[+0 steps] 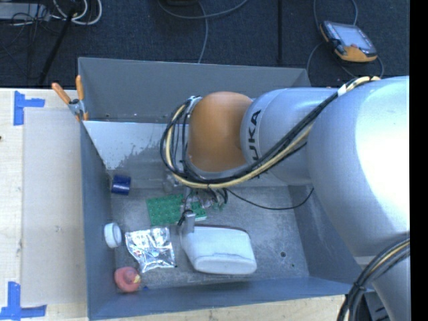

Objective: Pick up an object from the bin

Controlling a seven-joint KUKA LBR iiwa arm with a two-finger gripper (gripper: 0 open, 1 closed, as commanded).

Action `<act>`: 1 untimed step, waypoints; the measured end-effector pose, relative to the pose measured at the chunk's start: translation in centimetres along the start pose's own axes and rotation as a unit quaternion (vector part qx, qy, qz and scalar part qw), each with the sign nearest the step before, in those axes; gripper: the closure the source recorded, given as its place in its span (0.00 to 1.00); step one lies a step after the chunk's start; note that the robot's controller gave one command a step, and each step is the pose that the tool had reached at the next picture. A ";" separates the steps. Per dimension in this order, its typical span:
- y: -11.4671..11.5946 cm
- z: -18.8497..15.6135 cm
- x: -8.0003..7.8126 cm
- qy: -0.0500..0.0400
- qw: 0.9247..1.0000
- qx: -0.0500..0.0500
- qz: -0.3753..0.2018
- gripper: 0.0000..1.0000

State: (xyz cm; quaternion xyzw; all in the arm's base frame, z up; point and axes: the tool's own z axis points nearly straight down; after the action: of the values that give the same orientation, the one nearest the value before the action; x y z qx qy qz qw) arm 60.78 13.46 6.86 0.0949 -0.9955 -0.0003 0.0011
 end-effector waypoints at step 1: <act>0.0 -0.1 0.0 0.000 1.000 0.000 0.001 1.00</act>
Offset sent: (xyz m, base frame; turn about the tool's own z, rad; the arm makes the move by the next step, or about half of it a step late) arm 0.0000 0.0000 0.0000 0.0000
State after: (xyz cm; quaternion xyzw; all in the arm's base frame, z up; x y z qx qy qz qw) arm 60.83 13.47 6.96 0.0943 -0.9955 -0.0005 0.0008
